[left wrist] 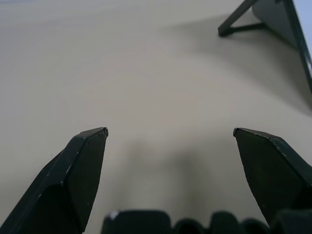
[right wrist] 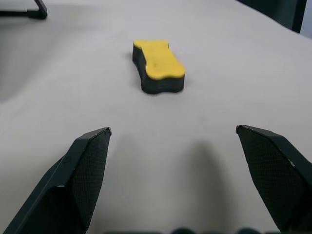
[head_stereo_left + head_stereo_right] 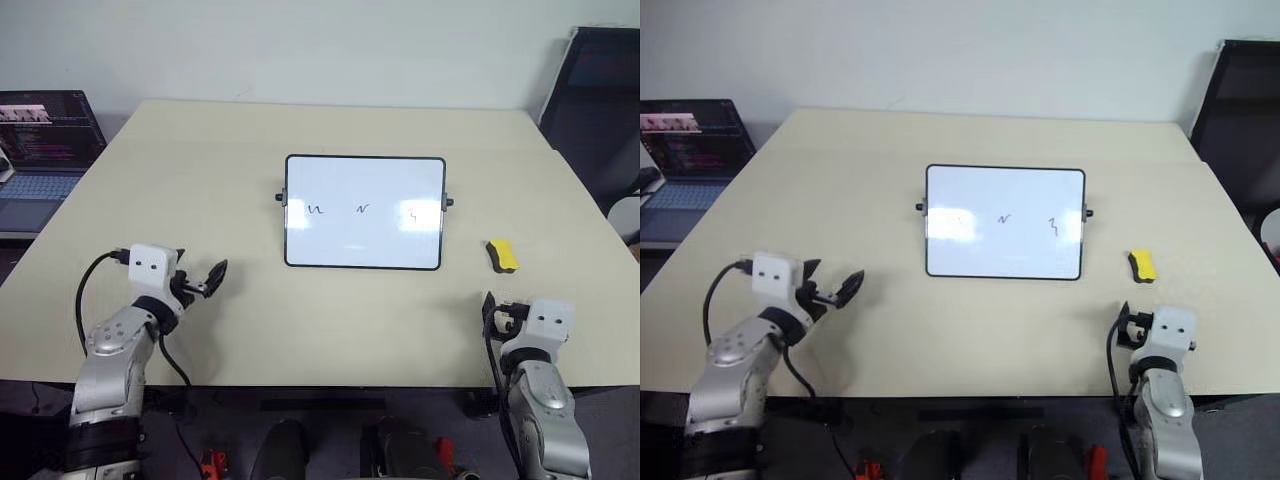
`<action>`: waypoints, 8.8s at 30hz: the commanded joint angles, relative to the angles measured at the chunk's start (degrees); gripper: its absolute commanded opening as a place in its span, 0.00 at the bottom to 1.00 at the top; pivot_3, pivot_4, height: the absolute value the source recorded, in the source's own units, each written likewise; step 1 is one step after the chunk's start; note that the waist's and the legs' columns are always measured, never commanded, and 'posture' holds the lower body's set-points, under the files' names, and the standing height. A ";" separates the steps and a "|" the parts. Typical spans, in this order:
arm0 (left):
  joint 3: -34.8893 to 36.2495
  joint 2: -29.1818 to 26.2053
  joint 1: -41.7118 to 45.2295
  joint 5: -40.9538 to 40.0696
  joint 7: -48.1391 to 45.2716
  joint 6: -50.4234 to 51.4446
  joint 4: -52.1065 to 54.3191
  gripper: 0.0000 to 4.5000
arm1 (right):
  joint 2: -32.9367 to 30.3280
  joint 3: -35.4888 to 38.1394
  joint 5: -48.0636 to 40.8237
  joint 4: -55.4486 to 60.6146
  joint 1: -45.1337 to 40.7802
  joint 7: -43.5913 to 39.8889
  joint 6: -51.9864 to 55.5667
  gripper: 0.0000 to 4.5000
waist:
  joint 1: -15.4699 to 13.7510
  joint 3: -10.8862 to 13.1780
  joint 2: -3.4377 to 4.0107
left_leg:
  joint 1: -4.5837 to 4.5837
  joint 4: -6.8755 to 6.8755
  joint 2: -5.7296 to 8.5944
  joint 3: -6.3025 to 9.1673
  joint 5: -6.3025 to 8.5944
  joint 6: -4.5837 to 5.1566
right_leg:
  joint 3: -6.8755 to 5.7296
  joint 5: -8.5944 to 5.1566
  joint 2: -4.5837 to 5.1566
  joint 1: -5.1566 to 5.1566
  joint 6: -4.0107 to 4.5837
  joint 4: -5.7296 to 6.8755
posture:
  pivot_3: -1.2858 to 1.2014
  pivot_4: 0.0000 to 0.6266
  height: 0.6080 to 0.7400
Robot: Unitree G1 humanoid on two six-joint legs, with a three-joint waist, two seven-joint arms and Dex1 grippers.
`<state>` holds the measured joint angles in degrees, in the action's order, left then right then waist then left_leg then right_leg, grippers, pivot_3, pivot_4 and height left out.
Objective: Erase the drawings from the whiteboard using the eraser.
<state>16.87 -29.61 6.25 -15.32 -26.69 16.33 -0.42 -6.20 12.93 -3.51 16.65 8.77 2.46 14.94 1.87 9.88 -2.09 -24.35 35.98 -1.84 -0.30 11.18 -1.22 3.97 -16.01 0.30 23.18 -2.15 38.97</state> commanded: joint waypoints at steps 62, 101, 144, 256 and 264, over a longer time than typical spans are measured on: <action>-29.36 13.18 28.88 -1.79 -27.79 -6.19 -6.52 1.00 | -16.90 4.81 -9.55 -3.46 -33.57 -8.21 40.10 1.00 | 0.00 0.01 0.01 | -0.12 0.05 0.28 -0.27 0.00 0.01 | 0.02 0.14 -0.30 0.03 0.04 -0.03 | 0.52 0.24 1.00; -31.57 16.11 29.28 4.21 -32.36 -13.97 -12.04 1.00 | -18.14 8.00 -10.39 -28.48 -41.51 -8.38 30.72 1.00 | 0.06 0.03 0.04 | -0.13 0.06 0.27 -0.27 0.00 0.01 | 0.03 0.11 -0.32 0.03 -0.03 -0.03 | 0.52 0.24 1.00; -30.92 15.62 31.21 4.79 -31.82 -15.08 -14.19 1.00 | -17.58 8.75 -12.86 -27.47 -40.26 -5.88 32.87 0.24 | 0.06 0.03 0.05 | -0.13 0.05 0.25 -0.27 0.00 0.01 | 0.02 0.10 -0.32 0.03 -0.04 -0.03 | 0.52 0.24 1.00; -26.13 17.19 20.61 11.80 -6.42 -9.93 -5.27 1.00 | -14.22 -18.93 9.01 -6.82 -24.08 -18.88 -7.11 0.24 | 0.11 0.04 0.06 | -0.08 0.10 0.23 -0.13 0.00 0.00 | 0.05 0.08 -0.33 0.00 -0.15 -0.02 | 0.52 0.24 1.00; -25.76 16.72 16.02 14.19 -0.74 -7.34 -1.90 1.00 | -10.02 -21.62 8.28 -9.58 -31.96 -21.35 -4.22 0.24 | -0.05 0.04 0.06 | -0.08 0.09 0.18 -0.04 0.00 0.00 | 0.02 0.16 -0.31 0.00 -0.01 -0.01 | 0.52 0.24 1.00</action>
<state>-9.65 -13.22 22.24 -1.59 -29.10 8.65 -6.01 -16.58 -8.33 5.44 6.62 -21.22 -18.11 10.33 1.82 9.92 -2.03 -24.43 36.07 -1.66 -0.34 11.17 -1.22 3.99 -15.85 0.02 23.18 -2.16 38.96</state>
